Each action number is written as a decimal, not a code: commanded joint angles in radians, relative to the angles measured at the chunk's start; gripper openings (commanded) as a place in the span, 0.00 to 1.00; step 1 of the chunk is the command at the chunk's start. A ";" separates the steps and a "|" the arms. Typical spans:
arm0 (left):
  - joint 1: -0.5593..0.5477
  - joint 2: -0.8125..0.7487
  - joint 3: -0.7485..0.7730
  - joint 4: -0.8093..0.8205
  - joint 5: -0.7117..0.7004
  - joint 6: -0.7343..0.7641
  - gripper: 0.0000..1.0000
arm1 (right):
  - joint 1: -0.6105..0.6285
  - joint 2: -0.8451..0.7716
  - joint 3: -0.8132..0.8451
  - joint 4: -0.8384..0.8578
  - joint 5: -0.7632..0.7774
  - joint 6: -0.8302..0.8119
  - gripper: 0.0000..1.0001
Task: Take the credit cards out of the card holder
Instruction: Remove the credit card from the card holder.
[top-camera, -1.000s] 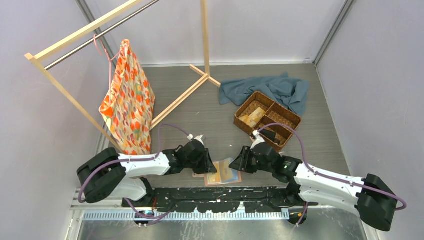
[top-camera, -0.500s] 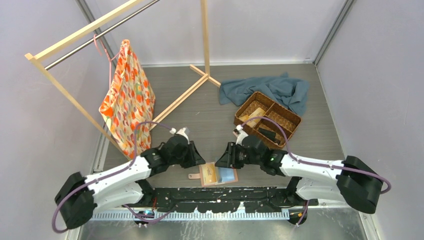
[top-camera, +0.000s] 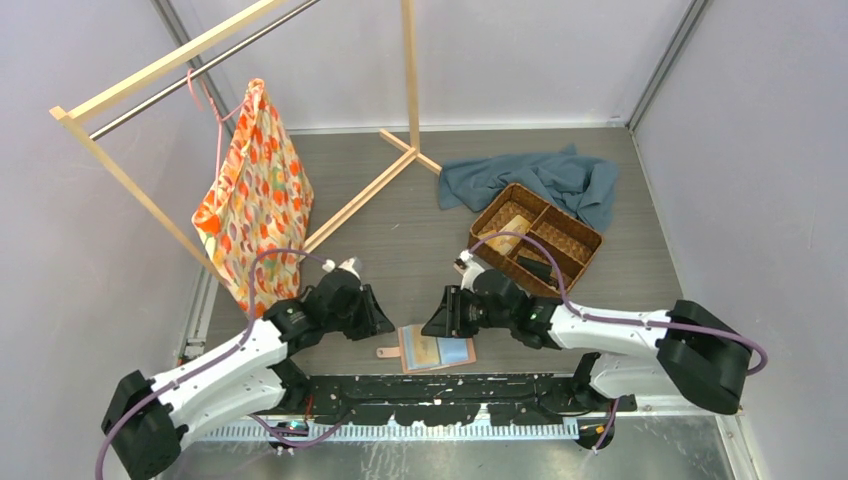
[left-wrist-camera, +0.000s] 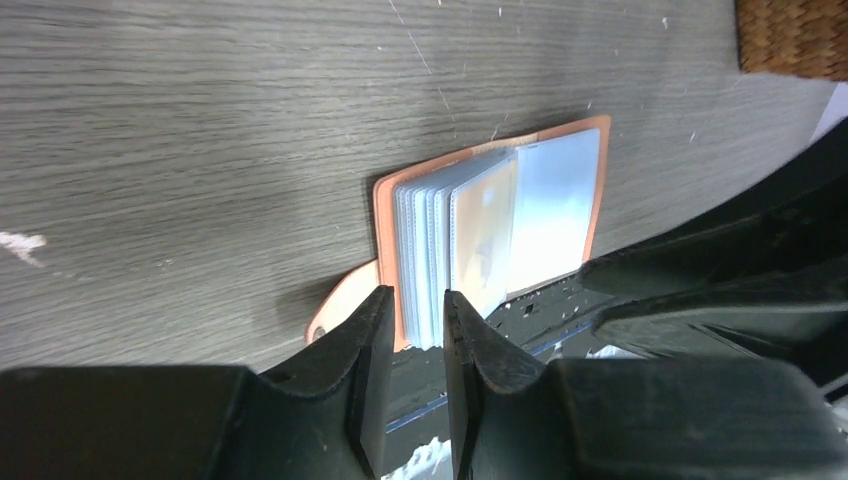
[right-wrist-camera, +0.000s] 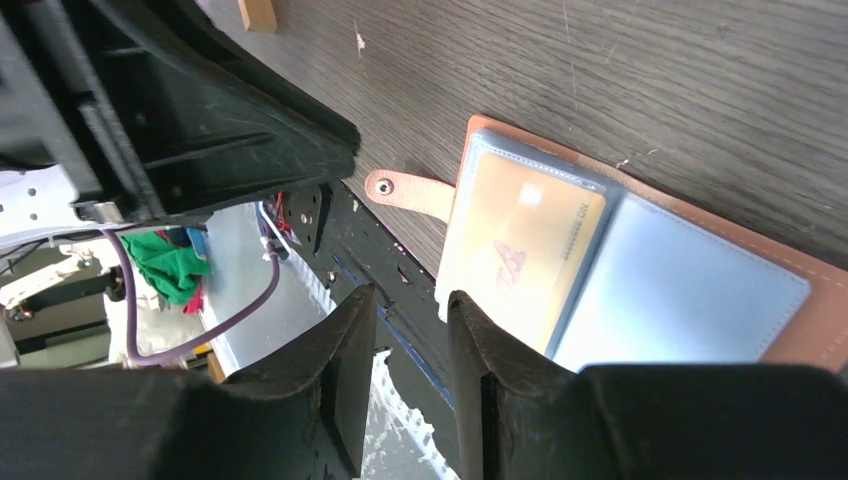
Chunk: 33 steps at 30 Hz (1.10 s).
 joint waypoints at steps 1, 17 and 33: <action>0.003 0.094 -0.006 0.139 0.138 0.021 0.26 | 0.004 -0.099 0.006 -0.066 0.076 -0.035 0.38; -0.022 0.267 -0.004 0.343 0.241 0.013 0.36 | -0.018 -0.293 -0.111 -0.249 0.208 0.015 0.41; -0.053 0.350 0.020 0.364 0.216 0.021 0.43 | -0.024 -0.286 -0.115 -0.246 0.208 0.013 0.41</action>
